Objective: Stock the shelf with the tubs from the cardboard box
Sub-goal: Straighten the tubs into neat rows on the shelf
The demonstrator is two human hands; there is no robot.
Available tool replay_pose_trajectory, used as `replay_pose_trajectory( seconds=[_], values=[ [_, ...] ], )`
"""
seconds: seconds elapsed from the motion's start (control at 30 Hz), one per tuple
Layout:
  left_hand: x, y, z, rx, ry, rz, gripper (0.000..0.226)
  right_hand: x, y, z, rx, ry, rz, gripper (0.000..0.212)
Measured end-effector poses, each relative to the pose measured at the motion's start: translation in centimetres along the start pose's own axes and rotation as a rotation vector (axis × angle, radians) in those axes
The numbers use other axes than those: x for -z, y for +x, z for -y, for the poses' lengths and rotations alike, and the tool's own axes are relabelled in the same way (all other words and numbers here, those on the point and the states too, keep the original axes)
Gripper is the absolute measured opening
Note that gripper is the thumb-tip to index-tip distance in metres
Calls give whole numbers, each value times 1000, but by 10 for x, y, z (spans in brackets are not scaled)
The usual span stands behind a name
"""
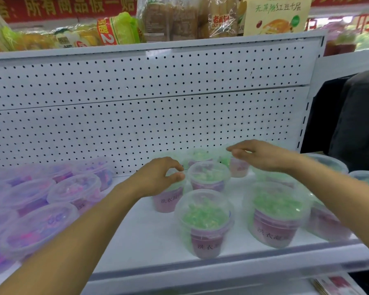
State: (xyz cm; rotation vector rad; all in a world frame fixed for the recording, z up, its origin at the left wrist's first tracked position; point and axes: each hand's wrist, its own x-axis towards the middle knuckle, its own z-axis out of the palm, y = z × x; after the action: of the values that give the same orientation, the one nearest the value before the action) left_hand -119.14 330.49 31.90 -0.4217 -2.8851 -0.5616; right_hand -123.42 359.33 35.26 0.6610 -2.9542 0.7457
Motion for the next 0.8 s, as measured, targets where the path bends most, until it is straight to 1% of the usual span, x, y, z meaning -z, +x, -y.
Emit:
replay_pose_trajectory(
  seconds=[0.1,0.17,0.23,0.3,0.4,0.53,0.67,0.8],
  values=[
    [-10,17,-15,-69,-4,50,30,33,-13,-32,-175,-148,-24,37],
    [-17,27,-23,-84,1,102,30,44,-19,-50,-306,-236,26,38],
    [-23,34,-30,-72,7,145,30,42,-23,-64,-376,-288,84,40],
    [-26,37,-33,-53,-11,150,29,35,-27,-66,-375,-305,134,40],
    [-26,38,-34,-48,-29,144,30,32,-32,-54,-344,-312,157,42],
    [-25,39,-38,-49,-26,143,29,26,-24,-44,-253,-297,200,46],
    [-26,38,-39,-39,-36,135,28,13,-14,-36,-198,-295,180,52],
    [-28,37,-39,-39,-34,125,29,2,-6,-40,-201,-285,163,48]
  ],
)
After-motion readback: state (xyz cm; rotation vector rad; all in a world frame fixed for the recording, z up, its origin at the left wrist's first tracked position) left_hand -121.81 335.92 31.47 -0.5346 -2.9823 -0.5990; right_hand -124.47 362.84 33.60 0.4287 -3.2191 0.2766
